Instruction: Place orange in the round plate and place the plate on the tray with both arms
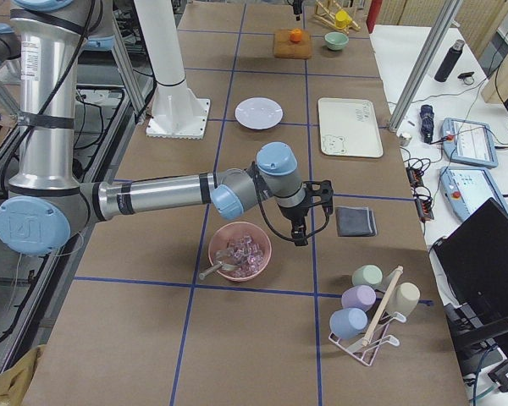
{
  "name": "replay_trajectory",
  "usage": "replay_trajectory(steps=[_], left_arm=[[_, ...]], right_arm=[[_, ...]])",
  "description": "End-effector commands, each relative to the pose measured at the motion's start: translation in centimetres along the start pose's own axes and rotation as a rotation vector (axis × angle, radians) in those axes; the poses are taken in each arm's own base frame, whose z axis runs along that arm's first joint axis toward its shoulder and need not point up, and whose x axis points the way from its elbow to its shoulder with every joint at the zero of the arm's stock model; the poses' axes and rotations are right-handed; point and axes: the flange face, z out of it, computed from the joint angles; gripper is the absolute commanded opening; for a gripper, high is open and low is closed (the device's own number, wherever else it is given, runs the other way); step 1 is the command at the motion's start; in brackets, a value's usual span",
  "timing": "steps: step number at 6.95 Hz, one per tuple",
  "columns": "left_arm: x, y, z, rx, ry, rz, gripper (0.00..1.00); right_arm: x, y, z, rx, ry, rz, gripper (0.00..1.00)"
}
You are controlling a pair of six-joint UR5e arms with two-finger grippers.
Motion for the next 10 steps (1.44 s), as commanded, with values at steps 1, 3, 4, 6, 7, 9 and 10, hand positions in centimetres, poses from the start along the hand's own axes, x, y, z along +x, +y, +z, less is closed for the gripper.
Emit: replay_trajectory(steps=[1, 3, 4, 6, 7, 9, 10], left_arm=[[1.7, 0.7, 2.8, -0.028, -0.023, 0.008, 0.98], [2.7, -0.4, 4.6, -0.043, -0.028, 0.026, 0.98], [2.6, -0.8, 6.1, -0.060, -0.032, 0.032, 0.98], [2.5, -0.1, 7.6, -0.077, -0.037, 0.043, 0.98], [2.7, -0.1, 7.9, -0.067, -0.063, 0.054, 0.95], [2.7, 0.9, 8.4, -0.072, -0.062, 0.081, 0.54], [2.5, 1.2, 8.3, -0.068, -0.060, 0.085, 0.34]], right_arm=[[0.1, 0.2, 0.2, -0.004, 0.001, 0.000, 1.00], [0.2, 0.3, 0.4, -0.008, 0.003, 0.003, 1.00], [0.1, 0.3, 0.4, -0.009, 0.003, 0.002, 1.00], [0.1, 0.4, 0.6, -0.013, 0.004, 0.002, 1.00], [0.3, 0.4, 0.7, -0.015, 0.006, 0.004, 1.00], [0.2, 0.5, 0.7, -0.016, 0.005, 0.003, 1.00], [0.2, 0.5, 0.7, -0.016, 0.005, 0.003, 1.00]])
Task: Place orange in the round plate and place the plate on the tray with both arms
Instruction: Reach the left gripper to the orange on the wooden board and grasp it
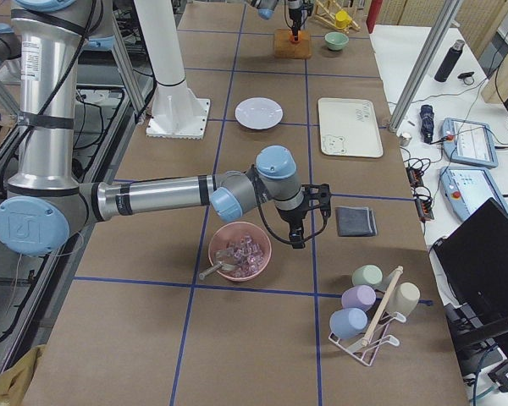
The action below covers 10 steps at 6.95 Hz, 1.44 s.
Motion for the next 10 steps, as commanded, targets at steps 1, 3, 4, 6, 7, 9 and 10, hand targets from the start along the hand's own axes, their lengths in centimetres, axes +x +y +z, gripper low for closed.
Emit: replay_trajectory(steps=[1, 3, 4, 6, 7, 9, 10], left_arm=[[0.9, 0.0, -1.0, 0.018, 0.024, 0.020, 0.04], [6.1, -5.7, -4.8, 0.030, 0.096, 0.022, 0.00], [9.6, -9.3, -7.4, 0.034, 0.096, -0.033, 0.00], [21.2, -15.5, -11.2, 0.068, 0.178, -0.215, 0.00], [29.3, -15.1, -9.9, 0.080, 0.183, -0.251, 0.00], [45.0, -14.8, -12.6, 0.020, 0.084, -0.310, 0.00], [51.0, -12.7, -12.2, -0.008, 0.099, -0.343, 0.00]], right_arm=[[0.0, 0.0, 0.0, -0.001, -0.001, 0.000, 1.00], [-0.1, 0.0, -0.1, 0.001, -0.006, -0.003, 1.00], [-0.1, 0.0, -0.1, 0.001, -0.006, -0.003, 1.00], [-0.7, -0.1, -0.2, 0.003, -0.017, -0.018, 1.00], [-1.0, -0.2, -0.2, 0.004, -0.020, -0.023, 1.00], [-1.6, -0.3, 0.0, 0.001, -0.024, -0.031, 1.00], [-1.8, -0.3, 0.2, -0.003, -0.026, -0.034, 1.00]])
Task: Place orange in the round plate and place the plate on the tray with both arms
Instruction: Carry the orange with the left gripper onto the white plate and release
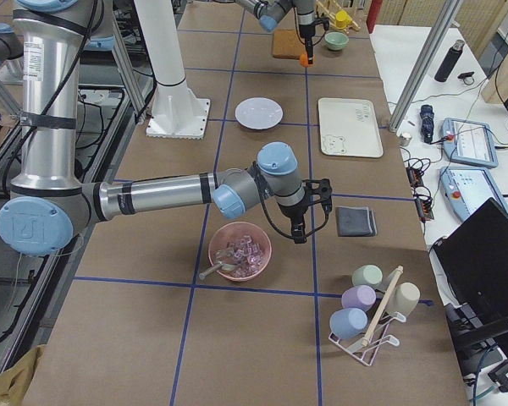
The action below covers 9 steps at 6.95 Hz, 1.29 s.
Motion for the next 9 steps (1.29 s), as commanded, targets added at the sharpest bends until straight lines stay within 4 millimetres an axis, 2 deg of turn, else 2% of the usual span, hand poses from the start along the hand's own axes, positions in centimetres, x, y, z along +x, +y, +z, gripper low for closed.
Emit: replay_trajectory(steps=[1, 2, 3, 4, 5, 7, 8, 9], left_arm=[[11.6, 9.1, 1.7, -0.020, -0.006, -0.051, 0.00], [15.2, 15.4, 4.6, -0.027, -0.021, -0.032, 0.00], [17.7, 19.6, 5.9, -0.035, -0.017, -0.033, 0.00], [18.5, 22.0, 6.9, -0.047, -0.023, -0.021, 0.00], [19.0, 23.2, 7.1, -0.058, -0.021, -0.008, 0.08], [20.3, 25.4, 7.0, -0.082, -0.004, -0.001, 0.13], [20.4, 25.3, 6.8, -0.080, 0.002, -0.004, 0.50], [20.6, 24.9, 6.7, -0.046, 0.024, 0.002, 0.98]], right_arm=[[-0.5, 0.0, 0.2, -0.004, -0.004, -0.008, 1.00], [-0.6, 0.0, 0.3, -0.006, -0.005, -0.008, 1.00], [-0.7, 0.0, 0.3, -0.005, -0.005, -0.009, 1.00], [-0.7, 0.0, 0.3, -0.005, -0.005, -0.009, 1.00], [-0.7, 0.0, 0.3, -0.006, -0.006, -0.010, 1.00], [-0.8, 0.0, 0.4, -0.008, -0.006, -0.011, 1.00], [-0.8, 0.1, 0.4, -0.009, -0.006, -0.012, 1.00], [-1.1, 0.0, 0.5, -0.011, -0.010, -0.017, 1.00]])
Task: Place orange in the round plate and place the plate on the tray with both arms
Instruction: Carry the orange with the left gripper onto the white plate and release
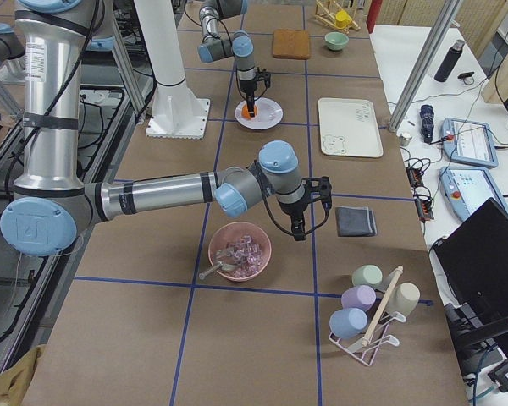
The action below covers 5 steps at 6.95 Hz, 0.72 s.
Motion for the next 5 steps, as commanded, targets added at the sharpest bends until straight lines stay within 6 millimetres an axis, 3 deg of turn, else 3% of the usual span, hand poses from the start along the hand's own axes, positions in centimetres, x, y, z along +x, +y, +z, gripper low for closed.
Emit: replay_trajectory(steps=[1, 3, 4, 5], left_arm=[[0.4, -0.5, -0.1, 0.054, 0.047, 0.001, 0.99], [0.3, -2.0, -1.1, 0.077, 0.068, -0.005, 0.99], [-0.7, -5.4, -3.4, 0.102, 0.083, -0.015, 0.99], [-4.2, -9.7, -5.0, 0.083, 0.070, 0.053, 0.99]], right_arm=[[-0.9, -0.2, 0.1, 0.015, -0.021, -0.032, 1.00], [-1.8, -0.2, -0.1, 0.025, -0.075, -0.062, 1.00], [-3.5, -1.2, -0.7, 0.067, -0.111, -0.114, 1.00], [-5.2, -0.8, -0.6, 0.085, -0.167, -0.174, 1.00]])
